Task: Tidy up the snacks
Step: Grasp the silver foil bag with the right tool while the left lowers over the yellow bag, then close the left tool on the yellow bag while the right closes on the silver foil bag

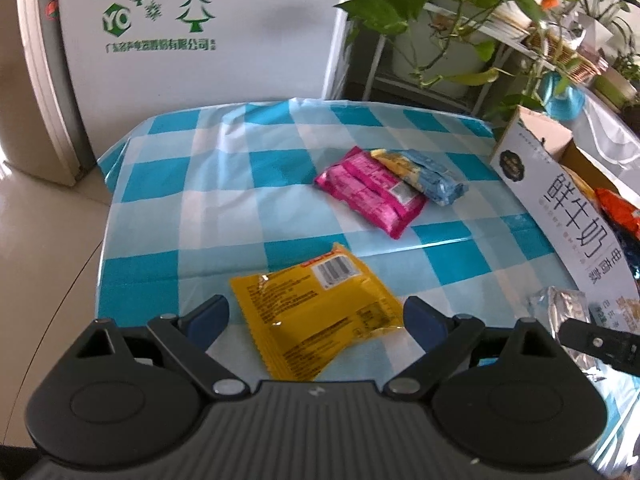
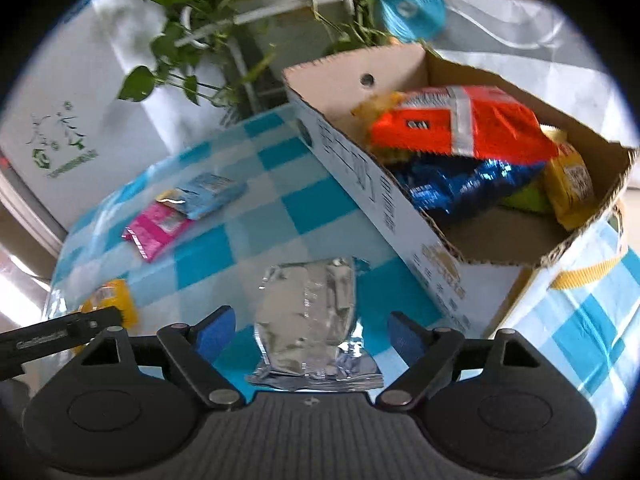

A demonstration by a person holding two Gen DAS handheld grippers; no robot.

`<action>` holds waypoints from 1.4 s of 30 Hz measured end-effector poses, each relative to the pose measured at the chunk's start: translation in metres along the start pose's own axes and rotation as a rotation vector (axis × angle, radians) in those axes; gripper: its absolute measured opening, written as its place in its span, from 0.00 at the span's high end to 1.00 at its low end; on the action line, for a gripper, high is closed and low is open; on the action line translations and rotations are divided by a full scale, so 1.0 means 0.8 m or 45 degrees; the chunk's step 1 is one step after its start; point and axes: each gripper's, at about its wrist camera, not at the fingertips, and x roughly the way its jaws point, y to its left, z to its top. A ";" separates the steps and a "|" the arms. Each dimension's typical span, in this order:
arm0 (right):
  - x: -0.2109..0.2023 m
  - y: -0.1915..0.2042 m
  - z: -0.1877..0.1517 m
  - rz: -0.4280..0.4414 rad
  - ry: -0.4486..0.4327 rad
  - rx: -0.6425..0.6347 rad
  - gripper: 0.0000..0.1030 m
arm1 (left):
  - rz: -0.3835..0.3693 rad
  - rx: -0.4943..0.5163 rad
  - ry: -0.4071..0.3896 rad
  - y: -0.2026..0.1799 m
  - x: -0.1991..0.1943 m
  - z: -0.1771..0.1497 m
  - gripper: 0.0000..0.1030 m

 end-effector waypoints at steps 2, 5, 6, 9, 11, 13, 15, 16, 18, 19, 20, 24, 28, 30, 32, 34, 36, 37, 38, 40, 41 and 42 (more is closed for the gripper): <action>0.005 0.000 0.000 -0.009 0.020 0.007 0.14 | -0.022 0.008 -0.011 0.000 -0.001 0.001 0.09; 0.011 0.003 -0.002 -0.029 0.033 0.007 0.14 | -0.033 0.044 -0.029 0.000 -0.001 0.003 0.09; 0.012 0.004 -0.002 -0.033 0.037 0.006 0.14 | -0.029 0.069 -0.041 -0.001 -0.001 0.003 0.09; 0.017 0.007 -0.002 -0.052 0.048 0.006 0.14 | -0.031 0.148 -0.058 -0.003 0.001 0.003 0.09; 0.020 0.009 -0.003 -0.065 0.054 0.002 0.14 | -0.047 0.188 -0.051 -0.004 0.004 0.000 0.09; 0.021 0.010 -0.002 -0.067 0.054 -0.004 0.14 | -0.053 0.218 -0.042 -0.004 0.005 -0.002 0.09; 0.021 0.011 -0.001 -0.069 0.058 -0.008 0.14 | -0.083 0.247 -0.037 -0.003 0.002 -0.003 0.09; 0.022 0.011 -0.001 -0.070 0.059 -0.009 0.14 | -0.096 0.283 -0.042 -0.005 0.001 -0.004 0.09; 0.022 0.011 0.000 -0.070 0.062 -0.008 0.14 | -0.094 0.380 -0.046 -0.010 0.000 -0.008 0.09; 0.022 0.010 0.000 -0.070 0.063 -0.007 0.14 | -0.102 0.426 -0.032 -0.013 0.000 -0.012 0.09; 0.022 0.010 0.000 -0.069 0.065 -0.004 0.14 | -0.121 0.452 -0.011 -0.016 0.001 -0.016 0.09; 0.022 0.005 0.004 -0.057 0.068 0.036 0.14 | -0.222 0.554 0.034 -0.027 -0.007 -0.029 0.12; 0.021 -0.001 0.005 -0.045 0.068 0.072 0.14 | -0.336 0.578 0.040 -0.027 -0.028 -0.028 0.12; 0.021 -0.003 0.005 -0.044 0.069 0.077 0.14 | -0.297 0.595 -0.012 -0.026 -0.037 -0.025 0.12; 0.021 -0.003 0.005 -0.045 0.068 0.078 0.14 | -0.252 0.590 -0.041 -0.023 -0.037 -0.020 0.12; 0.021 -0.003 0.004 -0.047 0.066 0.079 0.14 | -0.240 0.565 -0.042 -0.021 -0.029 -0.015 0.12; 0.021 -0.001 0.003 -0.051 0.064 0.075 0.14 | -0.207 0.599 -0.050 -0.026 -0.020 -0.015 0.12; 0.021 -0.002 0.003 -0.051 0.064 0.075 0.14 | -0.195 0.631 -0.052 -0.029 -0.016 -0.015 0.12; 0.021 -0.002 0.003 -0.050 0.064 0.073 0.14 | -0.189 0.663 -0.053 -0.034 -0.013 -0.015 0.12; 0.022 0.000 0.004 -0.051 0.064 0.068 0.14 | -0.195 0.694 -0.051 -0.041 -0.007 -0.014 0.12; 0.022 0.000 0.004 -0.052 0.064 0.067 0.14 | -0.197 0.708 -0.048 -0.045 -0.003 -0.014 0.12; 0.022 0.000 0.004 -0.053 0.063 0.066 0.14 | -0.188 0.720 -0.046 -0.050 0.002 -0.014 0.12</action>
